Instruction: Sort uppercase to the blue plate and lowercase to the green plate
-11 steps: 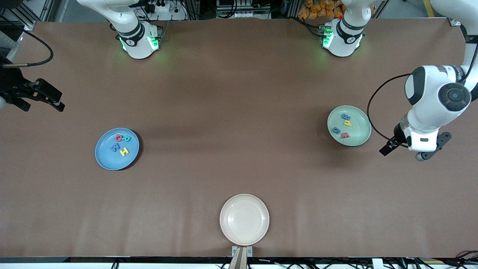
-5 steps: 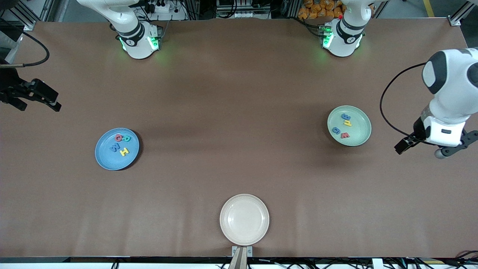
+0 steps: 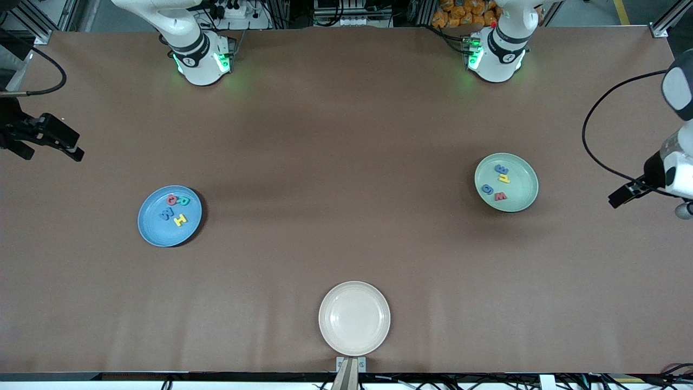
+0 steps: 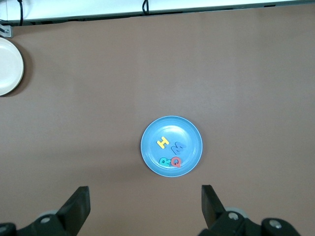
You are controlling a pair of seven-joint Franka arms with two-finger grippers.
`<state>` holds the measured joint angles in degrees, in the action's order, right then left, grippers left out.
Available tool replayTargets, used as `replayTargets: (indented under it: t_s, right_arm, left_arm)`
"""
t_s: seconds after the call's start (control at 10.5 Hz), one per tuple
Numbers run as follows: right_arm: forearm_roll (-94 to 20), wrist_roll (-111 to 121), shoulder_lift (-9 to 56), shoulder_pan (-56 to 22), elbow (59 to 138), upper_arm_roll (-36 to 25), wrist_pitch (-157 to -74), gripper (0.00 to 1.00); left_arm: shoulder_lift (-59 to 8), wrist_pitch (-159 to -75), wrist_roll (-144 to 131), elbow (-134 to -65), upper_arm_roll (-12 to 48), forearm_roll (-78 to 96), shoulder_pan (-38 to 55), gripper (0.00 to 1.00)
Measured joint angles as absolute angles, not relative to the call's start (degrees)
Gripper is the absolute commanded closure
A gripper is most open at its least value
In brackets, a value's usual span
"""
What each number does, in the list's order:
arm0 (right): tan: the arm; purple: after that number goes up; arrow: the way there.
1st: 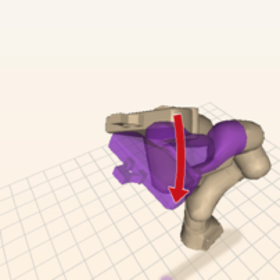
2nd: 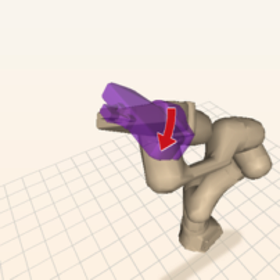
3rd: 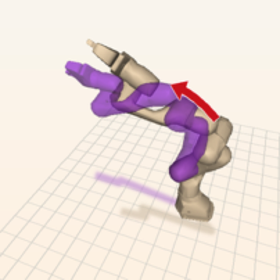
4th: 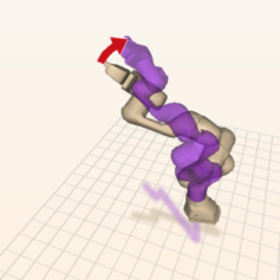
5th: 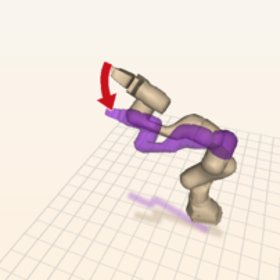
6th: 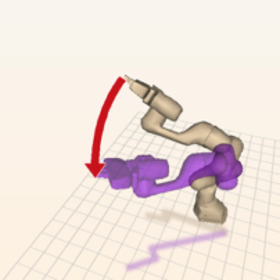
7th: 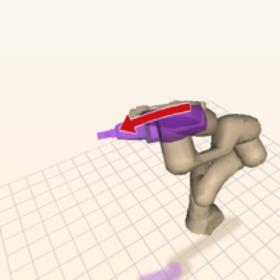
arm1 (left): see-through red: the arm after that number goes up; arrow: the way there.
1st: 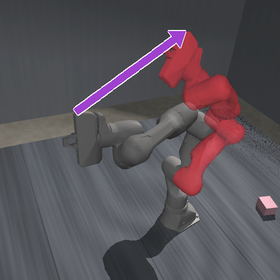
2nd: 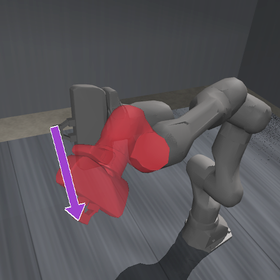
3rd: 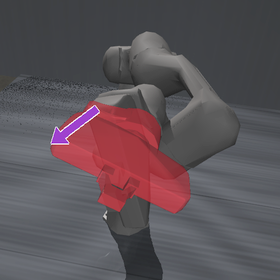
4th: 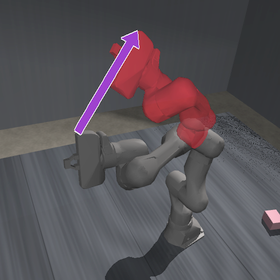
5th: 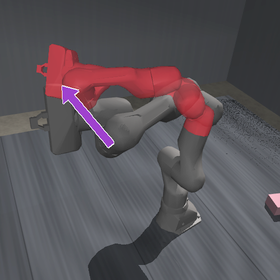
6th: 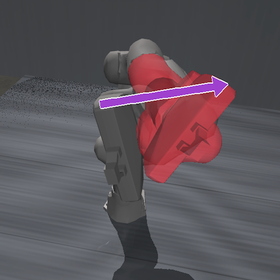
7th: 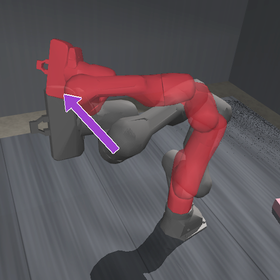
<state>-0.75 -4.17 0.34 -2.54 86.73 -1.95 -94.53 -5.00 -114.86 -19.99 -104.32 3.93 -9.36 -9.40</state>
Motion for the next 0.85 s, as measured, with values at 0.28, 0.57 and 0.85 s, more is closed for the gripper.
replayTargets:
  t_s: [0.28, 0.57, 0.85]
  right_arm:
    - [-0.8, -4.2, 0.3, 3.4, 86.7, 3.2, -94.5, 0.00]
    - [-0.8, -4.2, 0.3, 4.2, 86.7, 4.2, -94.5, 0.00]
    - [-0.8, -4.2, 0.3, 4.3, 86.7, 4.2, -94.5, 0.00]
  left_arm:
    - [-3.9, -109.4, -12.8, -98.9, 4.2, -6.2, -9.0, 0.00]
    - [-3.7, -102.2, -9.2, -91.7, 7.7, -4.2, -8.6, 0.00]
    - [-3.6, -98.2, -9.1, -88.9, 12.6, -4.7, -6.0, 0.00]
